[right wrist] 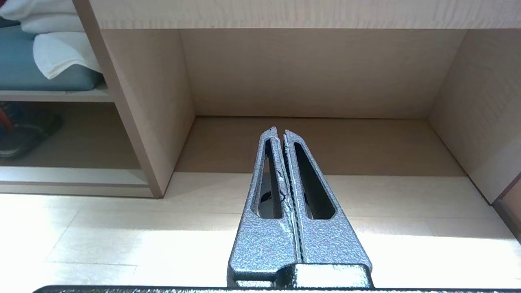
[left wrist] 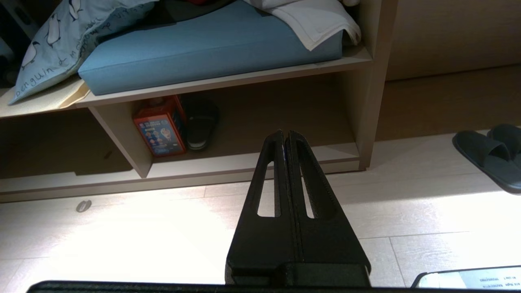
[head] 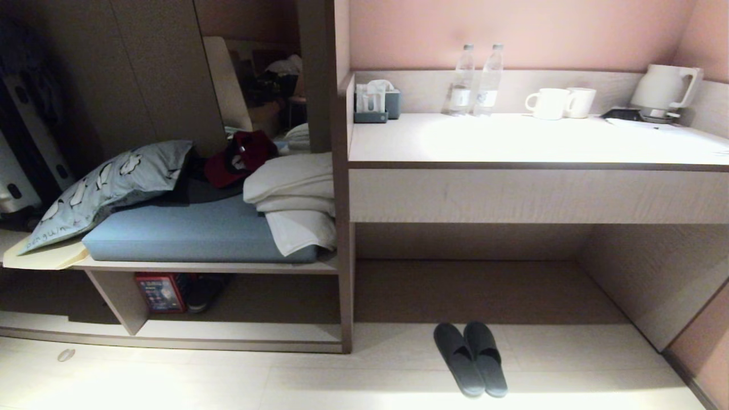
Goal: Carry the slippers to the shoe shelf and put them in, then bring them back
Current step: Pick up the slippers on the floor
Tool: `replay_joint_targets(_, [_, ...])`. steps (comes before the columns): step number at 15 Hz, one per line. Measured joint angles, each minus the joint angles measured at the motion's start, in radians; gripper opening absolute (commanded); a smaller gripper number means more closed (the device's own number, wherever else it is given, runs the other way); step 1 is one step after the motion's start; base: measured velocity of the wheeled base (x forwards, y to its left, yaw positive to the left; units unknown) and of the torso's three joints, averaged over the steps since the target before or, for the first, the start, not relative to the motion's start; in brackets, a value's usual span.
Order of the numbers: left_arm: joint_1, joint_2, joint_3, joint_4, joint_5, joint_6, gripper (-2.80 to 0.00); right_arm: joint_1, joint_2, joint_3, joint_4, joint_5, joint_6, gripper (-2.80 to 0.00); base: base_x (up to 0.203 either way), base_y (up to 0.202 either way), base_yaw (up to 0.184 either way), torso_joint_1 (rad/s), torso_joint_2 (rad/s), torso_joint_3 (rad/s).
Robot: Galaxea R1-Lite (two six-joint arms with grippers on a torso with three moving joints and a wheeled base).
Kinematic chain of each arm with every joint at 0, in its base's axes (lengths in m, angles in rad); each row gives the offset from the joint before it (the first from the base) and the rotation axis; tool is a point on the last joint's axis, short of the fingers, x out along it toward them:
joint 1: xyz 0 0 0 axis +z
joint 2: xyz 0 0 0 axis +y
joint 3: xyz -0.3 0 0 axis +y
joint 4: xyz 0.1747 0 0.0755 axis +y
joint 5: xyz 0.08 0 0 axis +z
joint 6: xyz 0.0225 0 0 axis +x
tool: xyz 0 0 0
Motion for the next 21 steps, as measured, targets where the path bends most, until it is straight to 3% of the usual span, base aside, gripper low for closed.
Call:
replay_joint_targets(11, [0.000, 0.000, 0.000, -0.001, -0.002, 0.000, -2.80, 0.000, 0.000, 0.000, 0.000, 0.000, 0.000, -2.80, 0.000, 0.000, 0.000, 0.000, 0.00, -0.005])
replay_joint_targets(21, [0.000, 0.000, -0.002, 0.001, -0.007, -0.005, -2.80, 0.000, 0.000, 0.000, 0.000, 0.000, 0.000, -2.80, 0.000, 0.000, 0.000, 0.003, 0.00, -0.180])
